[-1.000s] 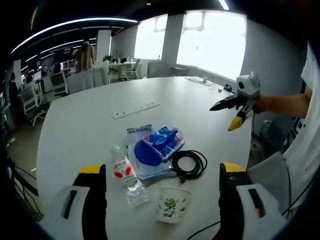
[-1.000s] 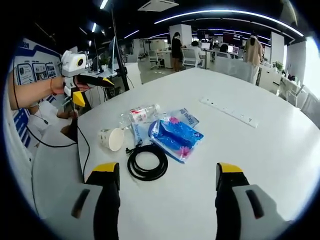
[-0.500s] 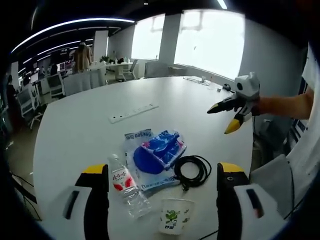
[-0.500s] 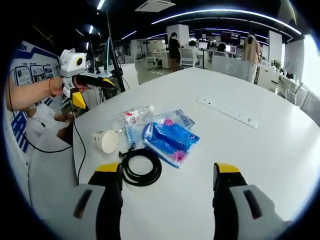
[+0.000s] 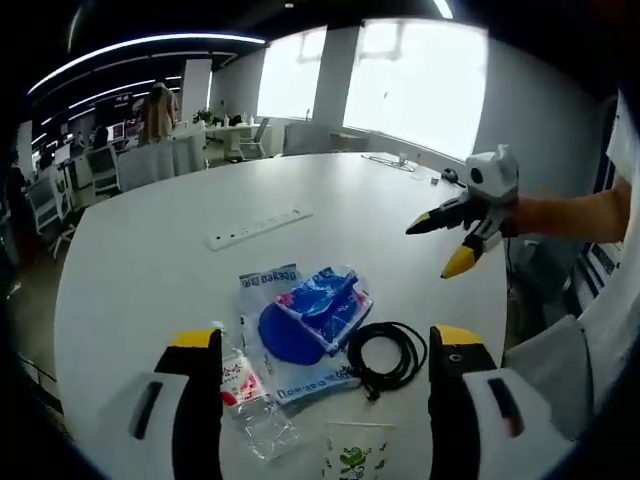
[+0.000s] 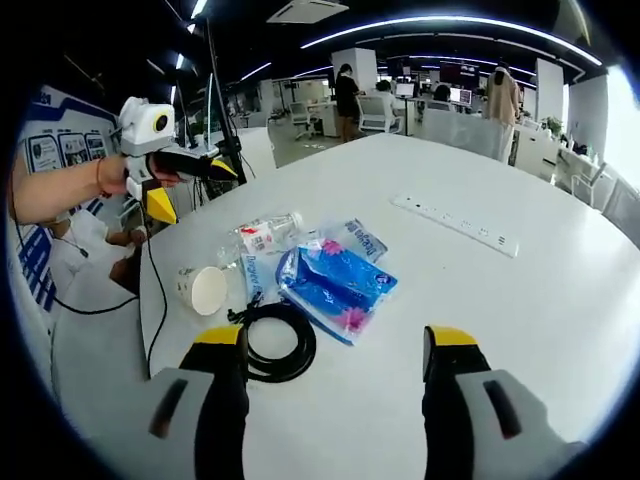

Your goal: Arrange the tabletop items into an orderly group along one side of the table until the central work area is clear of visible clutter.

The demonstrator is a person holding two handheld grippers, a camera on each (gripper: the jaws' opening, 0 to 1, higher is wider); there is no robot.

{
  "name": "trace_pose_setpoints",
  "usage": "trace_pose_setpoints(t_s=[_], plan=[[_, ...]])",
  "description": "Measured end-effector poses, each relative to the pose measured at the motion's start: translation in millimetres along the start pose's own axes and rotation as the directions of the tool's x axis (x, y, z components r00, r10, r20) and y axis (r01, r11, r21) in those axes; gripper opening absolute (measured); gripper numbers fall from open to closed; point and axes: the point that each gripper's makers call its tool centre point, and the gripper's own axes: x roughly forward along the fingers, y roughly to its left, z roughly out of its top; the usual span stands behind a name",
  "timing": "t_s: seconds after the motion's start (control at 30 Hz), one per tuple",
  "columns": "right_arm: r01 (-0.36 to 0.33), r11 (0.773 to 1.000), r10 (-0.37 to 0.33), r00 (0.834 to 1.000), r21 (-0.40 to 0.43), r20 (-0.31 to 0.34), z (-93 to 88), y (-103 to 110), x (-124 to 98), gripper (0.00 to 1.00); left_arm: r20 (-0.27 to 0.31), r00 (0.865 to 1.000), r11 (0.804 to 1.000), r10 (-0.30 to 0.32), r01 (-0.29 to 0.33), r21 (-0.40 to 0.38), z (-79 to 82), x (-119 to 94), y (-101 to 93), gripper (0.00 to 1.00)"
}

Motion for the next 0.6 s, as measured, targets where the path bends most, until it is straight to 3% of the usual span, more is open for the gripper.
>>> trace_pose_setpoints(t_s=[0.6], plan=[[0.007, 1.0, -0.007, 1.0, 0.023, -0.005, -2.6, -13, 23, 0.64, -0.04, 0.999, 1.0, -0.022, 0.022, 0.005, -9.4, 36, 4.3, 0.81]])
